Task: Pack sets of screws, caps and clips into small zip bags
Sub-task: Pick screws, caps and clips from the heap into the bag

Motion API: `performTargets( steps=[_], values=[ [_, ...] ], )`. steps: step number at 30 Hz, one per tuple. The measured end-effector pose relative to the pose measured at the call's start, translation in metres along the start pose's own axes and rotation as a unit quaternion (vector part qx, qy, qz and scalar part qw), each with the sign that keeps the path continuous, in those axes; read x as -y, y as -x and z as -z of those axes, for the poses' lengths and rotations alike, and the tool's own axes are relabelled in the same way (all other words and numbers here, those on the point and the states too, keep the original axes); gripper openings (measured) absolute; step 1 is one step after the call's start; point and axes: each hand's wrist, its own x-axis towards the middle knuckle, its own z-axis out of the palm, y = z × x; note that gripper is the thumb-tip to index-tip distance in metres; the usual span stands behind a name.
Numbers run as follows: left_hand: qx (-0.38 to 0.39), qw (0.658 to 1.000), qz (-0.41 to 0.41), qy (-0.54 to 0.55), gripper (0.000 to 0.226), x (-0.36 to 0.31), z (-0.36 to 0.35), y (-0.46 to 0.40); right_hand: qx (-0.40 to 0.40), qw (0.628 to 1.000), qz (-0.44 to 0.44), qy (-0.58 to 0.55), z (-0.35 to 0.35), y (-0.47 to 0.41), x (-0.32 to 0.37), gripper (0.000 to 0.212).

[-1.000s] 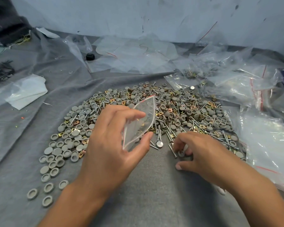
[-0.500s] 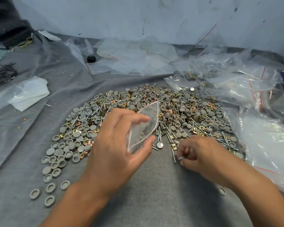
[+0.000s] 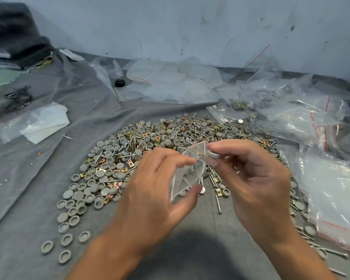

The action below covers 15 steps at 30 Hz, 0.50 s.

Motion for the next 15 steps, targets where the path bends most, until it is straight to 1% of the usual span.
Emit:
performTargets(
  steps=[1, 3, 5, 9, 10, 12, 13, 14, 15],
  values=[
    [0.001, 1.0, -0.001, 0.0, 0.043, 0.0, -0.001, 0.0, -0.001, 1.0, 0.022, 0.019, -0.002, 0.0, 0.001, 0.02],
    [-0.005, 1.0, 0.0, 0.0, 0.048, -0.002, -0.002, 0.001, 0.025, 0.996, 0.051, 0.072, -0.004, -0.001, 0.001, 0.016],
    [-0.01, 1.0, 0.004, 0.003, 0.053, -0.002, -0.002, 0.001, 0.048, 0.992, 0.048, 0.108, -0.002, 0.0, 0.0, 0.016],
    [-0.013, 1.0, 0.02, 0.013, 0.055, -0.002, 0.0, 0.0, 0.042, 0.995, 0.026, 0.084, 0.007, -0.002, -0.002, 0.016],
    [-0.017, 0.999, 0.025, 0.015, 0.054, -0.001, 0.001, -0.001, 0.037, 0.996, 0.01, 0.085, 0.01, -0.003, -0.005, 0.016],
    [-0.028, 0.999, 0.034, 0.019, 0.051, -0.001, 0.002, -0.001, 0.045, 0.988, -0.061, 0.133, 0.015, -0.004, -0.016, 0.02],
    [-0.035, 0.998, 0.041, 0.023, 0.05, -0.001, 0.003, -0.002, 0.076, 0.975, -0.111, 0.177, 0.017, -0.003, -0.023, 0.021],
    [-0.042, 0.998, 0.048, 0.025, 0.049, 0.0, 0.003, -0.002, 0.129, 0.953, -0.159, 0.224, 0.017, -0.001, -0.031, 0.021],
    [-0.047, 0.997, 0.053, 0.027, 0.048, 0.001, 0.004, -0.002, 0.193, 0.925, -0.187, 0.27, 0.016, 0.003, -0.038, 0.019]
  ],
)
